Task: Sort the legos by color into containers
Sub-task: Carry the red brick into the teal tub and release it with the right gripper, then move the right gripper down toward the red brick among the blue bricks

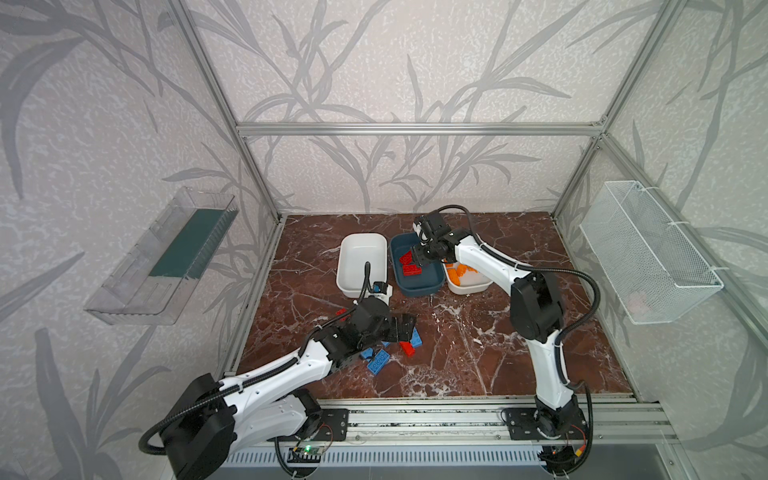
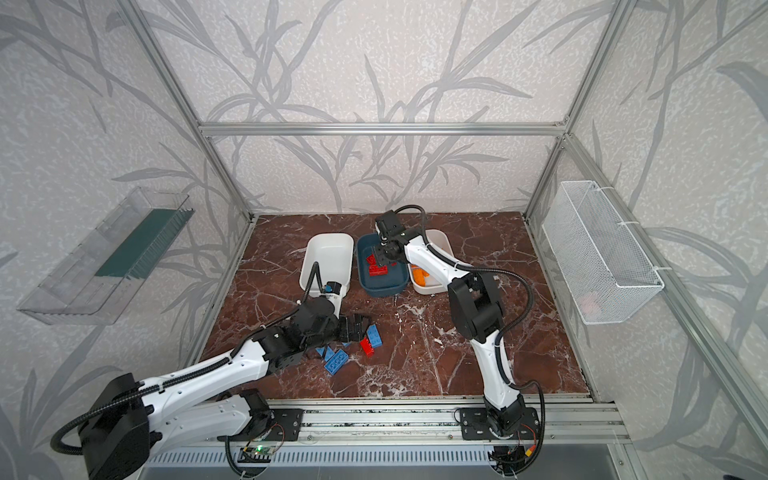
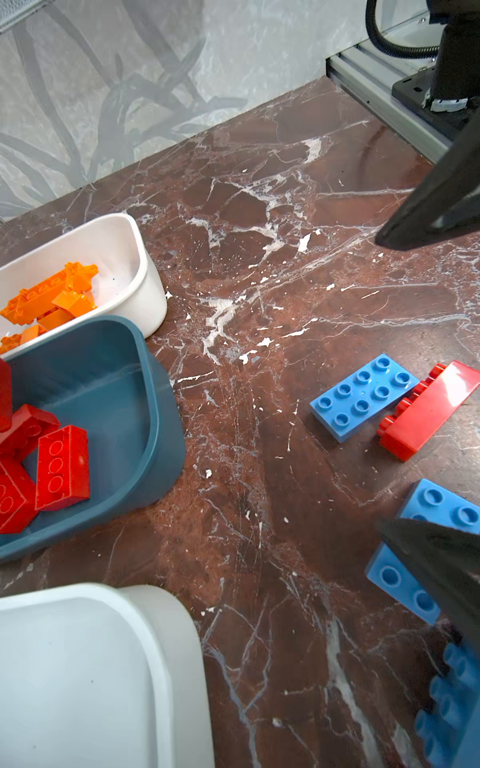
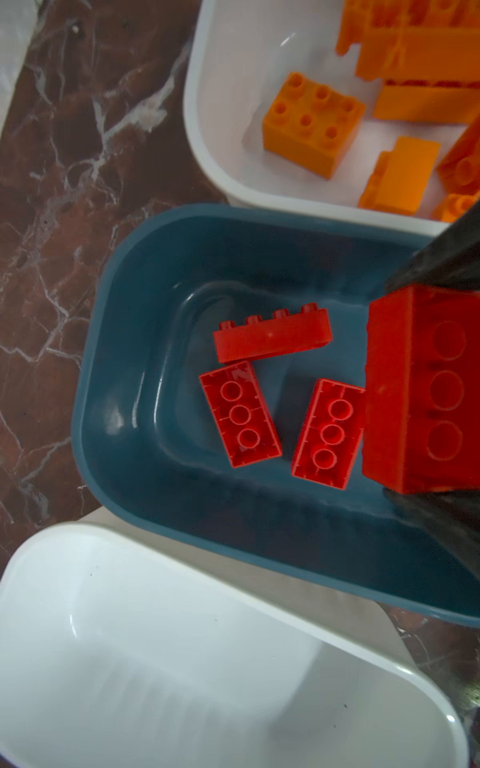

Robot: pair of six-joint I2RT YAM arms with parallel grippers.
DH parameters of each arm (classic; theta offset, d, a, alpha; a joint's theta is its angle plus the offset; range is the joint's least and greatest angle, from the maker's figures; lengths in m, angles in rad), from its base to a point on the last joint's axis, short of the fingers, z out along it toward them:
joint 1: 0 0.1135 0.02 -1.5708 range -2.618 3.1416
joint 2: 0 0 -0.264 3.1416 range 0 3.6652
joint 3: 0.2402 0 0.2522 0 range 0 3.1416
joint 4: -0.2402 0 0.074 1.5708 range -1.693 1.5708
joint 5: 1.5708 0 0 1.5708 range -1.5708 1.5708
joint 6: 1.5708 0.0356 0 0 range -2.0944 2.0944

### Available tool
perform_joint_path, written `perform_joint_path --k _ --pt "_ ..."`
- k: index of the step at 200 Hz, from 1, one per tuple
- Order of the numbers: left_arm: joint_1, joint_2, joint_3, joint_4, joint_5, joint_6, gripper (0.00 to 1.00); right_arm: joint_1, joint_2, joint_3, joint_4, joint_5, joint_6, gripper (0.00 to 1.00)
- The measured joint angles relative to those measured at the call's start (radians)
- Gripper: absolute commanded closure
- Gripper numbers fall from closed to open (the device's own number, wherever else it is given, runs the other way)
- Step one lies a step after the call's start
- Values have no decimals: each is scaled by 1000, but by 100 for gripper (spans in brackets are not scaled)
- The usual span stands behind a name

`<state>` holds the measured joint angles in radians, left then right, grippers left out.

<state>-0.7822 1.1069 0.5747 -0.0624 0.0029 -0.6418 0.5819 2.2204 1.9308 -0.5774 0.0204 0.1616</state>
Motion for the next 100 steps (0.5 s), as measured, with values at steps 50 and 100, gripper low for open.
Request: perform_joint_path --k 50,100 --pt "19 1 1 -50 3 7 1 -9 173 269 -119 -50 -29 21" --pt "19 -121 -24 -126 3 -5 1 1 66 154 -163 -85 -28 20"
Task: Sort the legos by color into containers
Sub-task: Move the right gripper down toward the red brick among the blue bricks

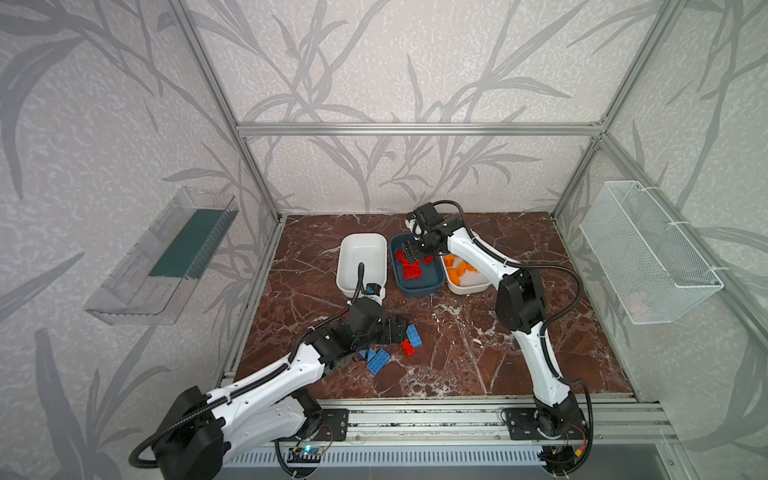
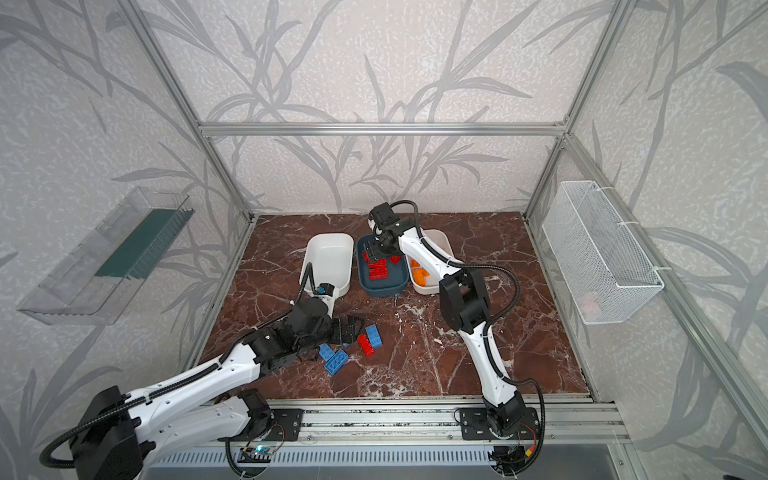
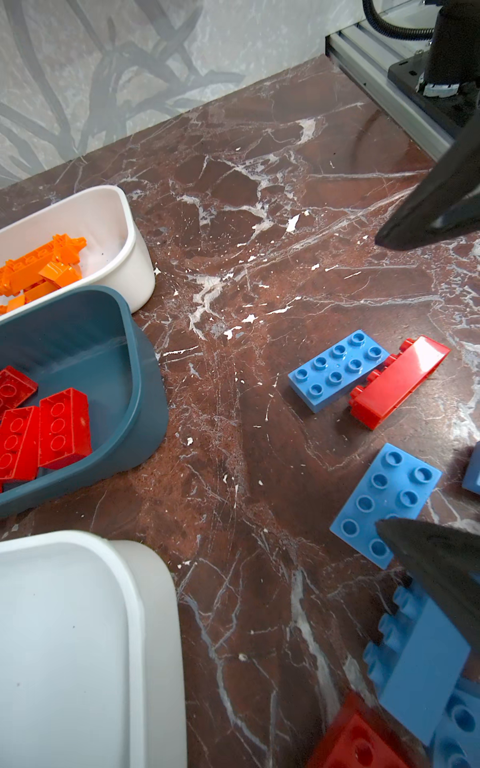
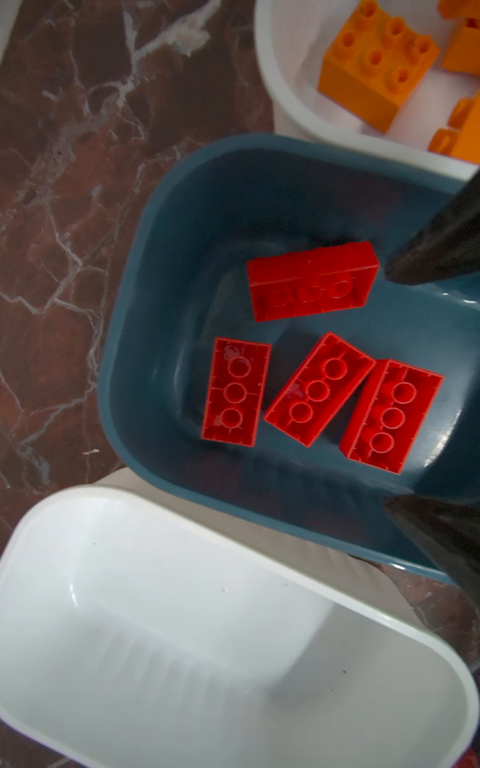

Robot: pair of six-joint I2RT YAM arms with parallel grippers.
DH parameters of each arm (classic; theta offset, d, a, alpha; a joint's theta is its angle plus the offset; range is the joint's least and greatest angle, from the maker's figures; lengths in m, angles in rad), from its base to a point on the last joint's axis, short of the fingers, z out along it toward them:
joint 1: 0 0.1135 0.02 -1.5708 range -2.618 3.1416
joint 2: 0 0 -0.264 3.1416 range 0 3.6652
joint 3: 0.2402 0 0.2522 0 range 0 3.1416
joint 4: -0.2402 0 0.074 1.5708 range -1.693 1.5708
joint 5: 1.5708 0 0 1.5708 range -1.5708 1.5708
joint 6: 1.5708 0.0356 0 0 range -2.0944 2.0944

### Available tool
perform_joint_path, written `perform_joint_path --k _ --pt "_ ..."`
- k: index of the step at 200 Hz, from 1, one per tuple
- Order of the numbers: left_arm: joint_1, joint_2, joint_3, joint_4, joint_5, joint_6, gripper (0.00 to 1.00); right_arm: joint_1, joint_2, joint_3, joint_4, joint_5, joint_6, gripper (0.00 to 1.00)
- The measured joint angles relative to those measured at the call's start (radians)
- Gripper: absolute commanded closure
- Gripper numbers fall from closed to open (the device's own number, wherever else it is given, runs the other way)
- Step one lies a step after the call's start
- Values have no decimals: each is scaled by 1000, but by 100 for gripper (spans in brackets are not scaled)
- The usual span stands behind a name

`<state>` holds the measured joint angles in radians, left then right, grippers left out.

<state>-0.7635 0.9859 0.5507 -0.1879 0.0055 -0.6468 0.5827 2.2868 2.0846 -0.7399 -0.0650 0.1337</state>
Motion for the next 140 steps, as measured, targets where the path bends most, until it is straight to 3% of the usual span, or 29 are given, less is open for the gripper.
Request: perform_joint_path --k 35,71,140 --pt "0 -163 -80 -56 -2 -29 1 40 -254 -342 65 -16 35 31" --pt "0 -371 -159 -122 -5 -63 1 147 -502 -631 153 -23 94 41" --pt "0 -694 -266 -238 -4 -125 1 408 -657 -944 223 23 212 48"
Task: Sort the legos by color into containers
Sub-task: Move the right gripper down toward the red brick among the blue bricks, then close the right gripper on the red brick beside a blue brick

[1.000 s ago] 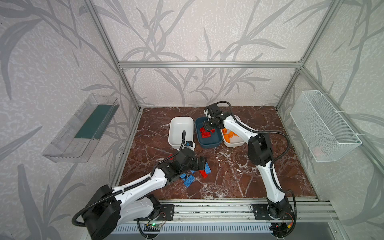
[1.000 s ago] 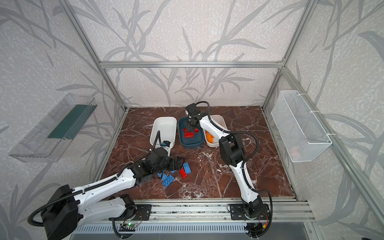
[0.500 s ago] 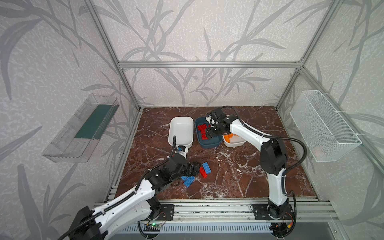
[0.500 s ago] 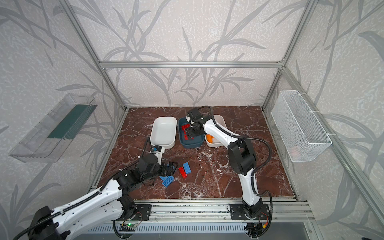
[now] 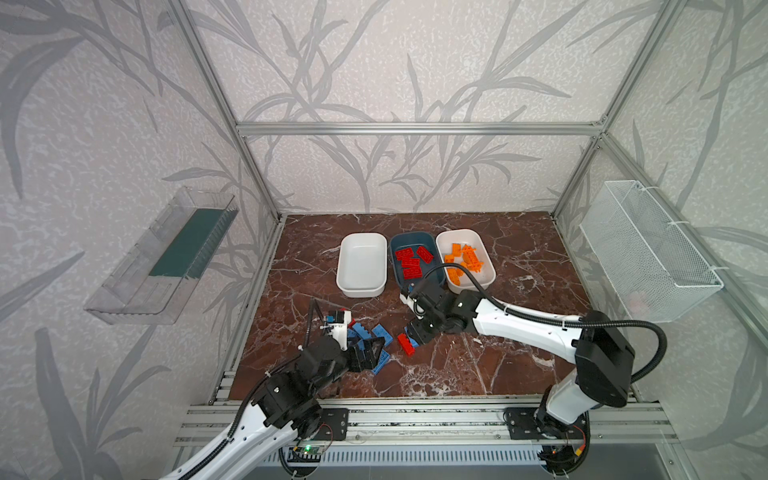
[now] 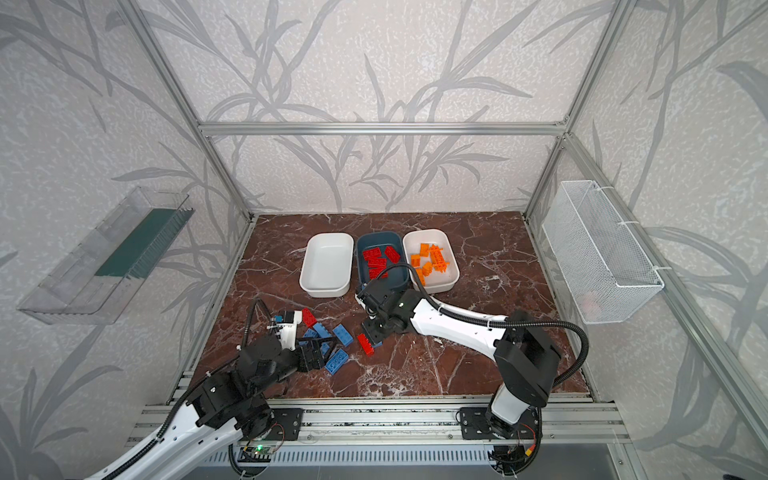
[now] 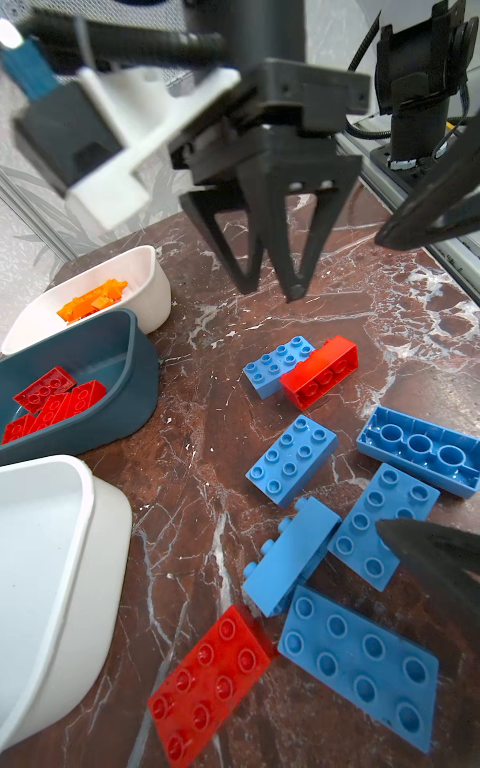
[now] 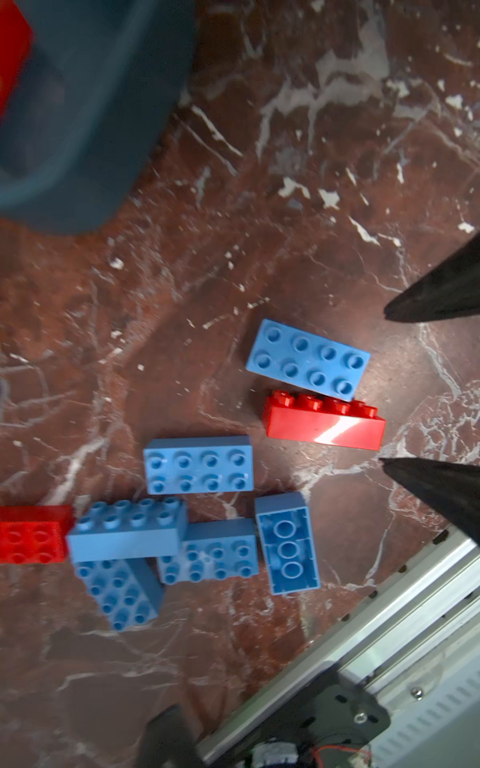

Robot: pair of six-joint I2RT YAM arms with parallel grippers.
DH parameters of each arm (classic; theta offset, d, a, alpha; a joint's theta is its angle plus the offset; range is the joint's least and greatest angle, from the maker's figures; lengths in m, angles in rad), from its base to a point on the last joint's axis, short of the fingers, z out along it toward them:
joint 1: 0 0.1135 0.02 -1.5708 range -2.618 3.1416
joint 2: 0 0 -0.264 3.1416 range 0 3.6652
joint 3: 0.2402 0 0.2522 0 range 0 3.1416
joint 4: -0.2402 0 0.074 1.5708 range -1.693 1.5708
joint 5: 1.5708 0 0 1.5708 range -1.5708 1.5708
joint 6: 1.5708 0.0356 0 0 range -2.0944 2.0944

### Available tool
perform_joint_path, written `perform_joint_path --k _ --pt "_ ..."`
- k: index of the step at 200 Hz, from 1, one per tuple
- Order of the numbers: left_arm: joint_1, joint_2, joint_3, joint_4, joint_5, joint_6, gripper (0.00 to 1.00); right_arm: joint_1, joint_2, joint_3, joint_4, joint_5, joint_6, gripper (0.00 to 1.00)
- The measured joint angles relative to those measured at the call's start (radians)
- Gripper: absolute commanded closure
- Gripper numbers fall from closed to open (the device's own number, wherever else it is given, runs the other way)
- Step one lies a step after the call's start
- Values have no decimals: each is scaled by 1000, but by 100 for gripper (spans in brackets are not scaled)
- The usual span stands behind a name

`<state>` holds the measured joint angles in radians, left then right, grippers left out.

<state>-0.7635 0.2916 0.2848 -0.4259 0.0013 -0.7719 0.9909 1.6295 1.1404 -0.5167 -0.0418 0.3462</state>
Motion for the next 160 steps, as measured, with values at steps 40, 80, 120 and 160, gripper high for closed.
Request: perform_joint_path --k 40,80,120,160 --pt "0 -83 -22 -55 1 -38 1 87 12 -41 33 24 51 52" --pt "0 -152 -25 -110 2 -56 1 123 56 -40 60 34 73 55" --pt "0 -218 -34 -153 1 -71 1 124 120 -18 71 39 79 56" --pt "0 -228 -47 -173 1 -77 1 124 159 7 75 49 80 57"
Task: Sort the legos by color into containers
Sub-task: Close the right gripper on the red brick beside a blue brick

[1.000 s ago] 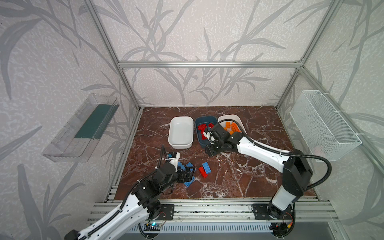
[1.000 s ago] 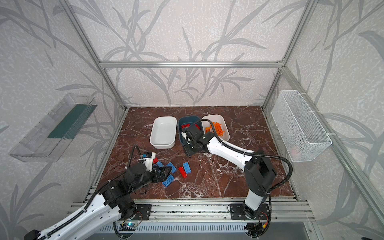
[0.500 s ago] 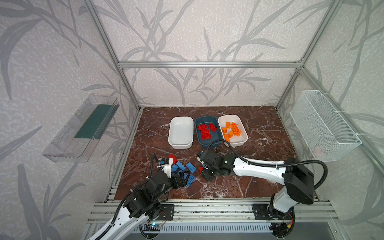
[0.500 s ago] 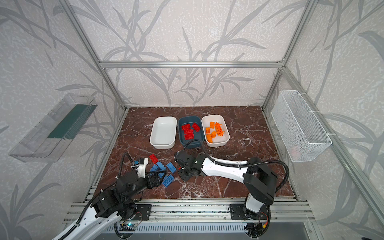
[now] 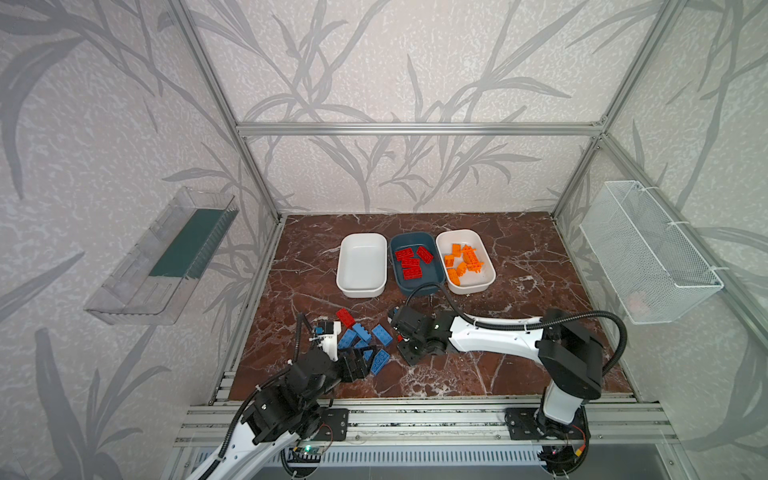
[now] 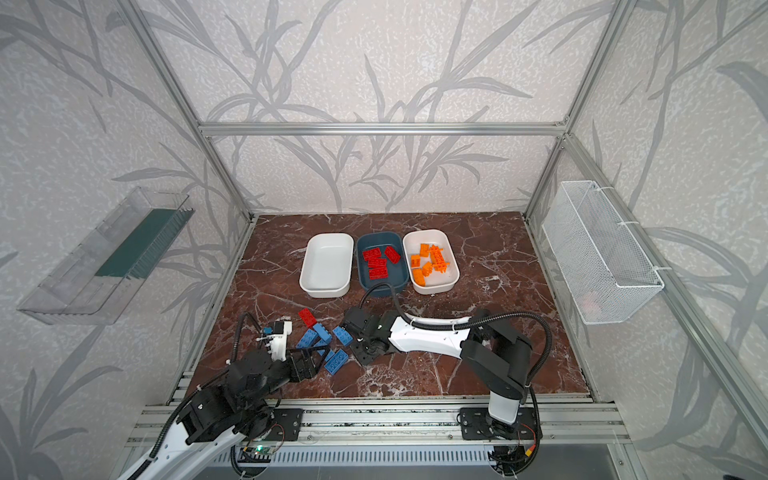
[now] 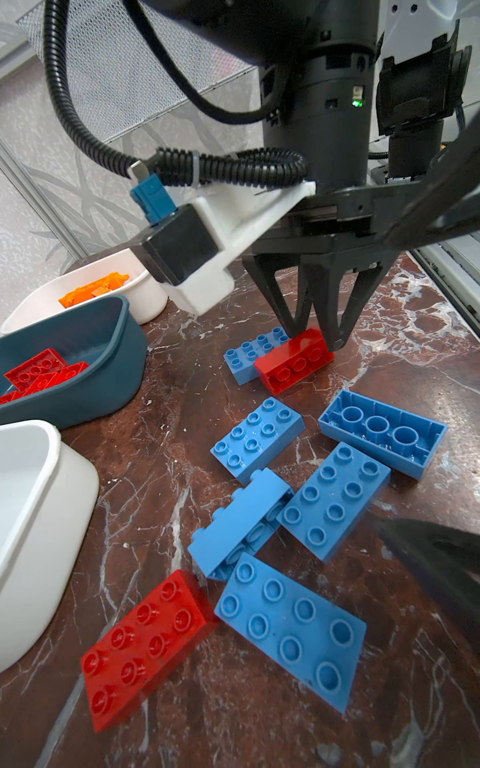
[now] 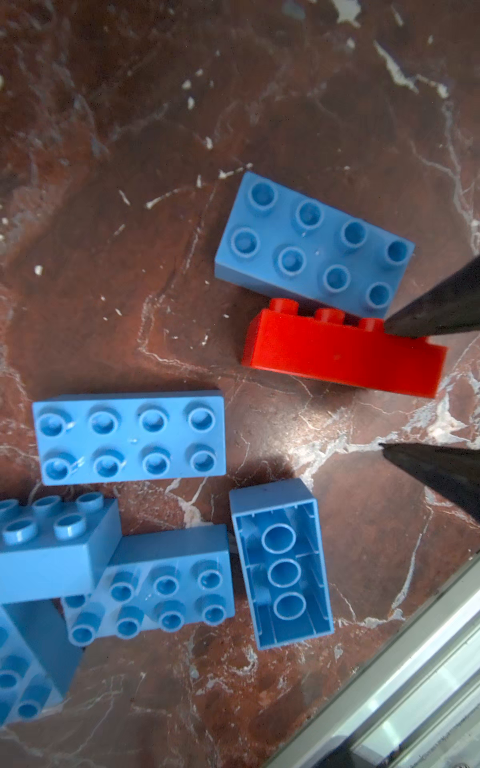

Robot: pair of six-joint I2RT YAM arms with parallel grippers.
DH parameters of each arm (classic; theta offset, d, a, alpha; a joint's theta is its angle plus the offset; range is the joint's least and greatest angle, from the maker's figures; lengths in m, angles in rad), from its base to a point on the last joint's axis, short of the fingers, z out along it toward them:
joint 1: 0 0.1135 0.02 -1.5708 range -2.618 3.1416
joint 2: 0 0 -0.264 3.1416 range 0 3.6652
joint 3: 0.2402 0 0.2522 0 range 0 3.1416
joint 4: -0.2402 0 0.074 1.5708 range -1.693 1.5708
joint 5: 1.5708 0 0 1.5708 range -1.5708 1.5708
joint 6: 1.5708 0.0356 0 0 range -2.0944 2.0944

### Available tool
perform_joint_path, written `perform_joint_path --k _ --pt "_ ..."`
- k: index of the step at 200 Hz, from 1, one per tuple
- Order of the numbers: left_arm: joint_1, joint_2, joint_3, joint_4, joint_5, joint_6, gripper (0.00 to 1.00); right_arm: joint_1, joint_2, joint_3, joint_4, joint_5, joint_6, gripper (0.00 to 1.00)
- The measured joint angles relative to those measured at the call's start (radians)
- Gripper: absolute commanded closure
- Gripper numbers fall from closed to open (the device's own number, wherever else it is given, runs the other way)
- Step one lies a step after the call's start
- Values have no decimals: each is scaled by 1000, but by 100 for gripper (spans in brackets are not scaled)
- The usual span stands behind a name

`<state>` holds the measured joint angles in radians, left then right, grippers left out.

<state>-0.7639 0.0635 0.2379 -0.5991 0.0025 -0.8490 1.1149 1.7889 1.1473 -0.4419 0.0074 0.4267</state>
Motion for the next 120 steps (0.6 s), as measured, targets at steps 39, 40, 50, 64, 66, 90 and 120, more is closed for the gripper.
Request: perform_joint_path --k 39,40,50,64,66,90,120 --pt "0 0 0 -1 0 0 1 0 31 31 -3 14 -1 60" --pt "0 0 0 -1 0 0 1 0 31 31 -3 14 -1 60" --pt "0 0 0 -2 0 0 1 0 42 37 -3 15 -1 61" --pt "0 0 0 -3 0 0 1 0 58 43 -5 16 -1 62" --pt "0 0 0 -4 0 0 1 0 60 45 -6 16 -1 61" --pt "0 0 0 -11 0 1 1 0 82 50 -9 19 -1 61" --pt "0 0 0 -15 -1 1 1 0 89 53 -14 19 -2 61"
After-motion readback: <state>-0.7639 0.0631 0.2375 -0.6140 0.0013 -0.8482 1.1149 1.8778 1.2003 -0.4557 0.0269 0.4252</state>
